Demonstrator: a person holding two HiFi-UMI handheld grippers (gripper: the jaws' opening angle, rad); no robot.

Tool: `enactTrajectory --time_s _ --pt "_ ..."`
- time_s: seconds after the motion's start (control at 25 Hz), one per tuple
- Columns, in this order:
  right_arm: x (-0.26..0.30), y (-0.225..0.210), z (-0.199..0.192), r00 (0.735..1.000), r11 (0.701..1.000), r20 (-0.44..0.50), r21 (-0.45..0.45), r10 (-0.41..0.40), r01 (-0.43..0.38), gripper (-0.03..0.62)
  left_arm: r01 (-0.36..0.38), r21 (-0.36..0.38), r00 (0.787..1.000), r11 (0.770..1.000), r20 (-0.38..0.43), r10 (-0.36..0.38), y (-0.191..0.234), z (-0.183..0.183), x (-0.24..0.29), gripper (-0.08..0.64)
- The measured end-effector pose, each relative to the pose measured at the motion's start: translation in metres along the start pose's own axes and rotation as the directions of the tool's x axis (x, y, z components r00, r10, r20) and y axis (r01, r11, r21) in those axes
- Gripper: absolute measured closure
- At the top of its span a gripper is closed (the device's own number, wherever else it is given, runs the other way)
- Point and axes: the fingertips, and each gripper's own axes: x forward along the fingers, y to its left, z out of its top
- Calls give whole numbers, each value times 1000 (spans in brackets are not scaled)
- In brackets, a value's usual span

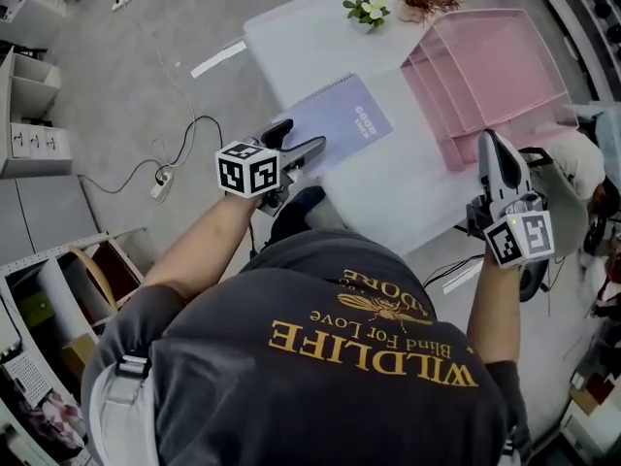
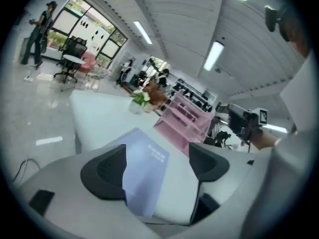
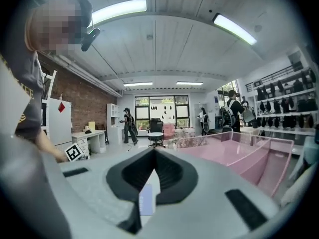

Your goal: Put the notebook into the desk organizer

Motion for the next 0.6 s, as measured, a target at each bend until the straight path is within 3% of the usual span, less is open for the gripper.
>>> enactTrajectory --time_s 0.12,0.24,0.32,0.48,0.56,0.6 --pt "17 12 -4 999 999 -27 -12 43 -43 592 -157 -158 986 975 -81 146 56 -42 3 172" --pt "21 14 -8 997 999 -56 -17 49 -50 592 -235 -334 970 913 -138 199 91 -78 7 170" --pt "18 10 -10 997 999 -68 -11 37 -38 592 -218 -419 975 882 -140 175 99 -87 12 170" --pt "8 1 -16 997 1000 -81 8 0 1 592 -121 -507 990 853 -121 68 94 -85 30 172" --pt "3 -2 -20 996 1000 -84 19 -16 17 592 -96 -548 993 831 -111 42 94 -84 37 210" --pt "2 -3 -21 996 1000 -86 21 -18 20 592 -107 -558 992 823 -114 52 97 -85 37 262"
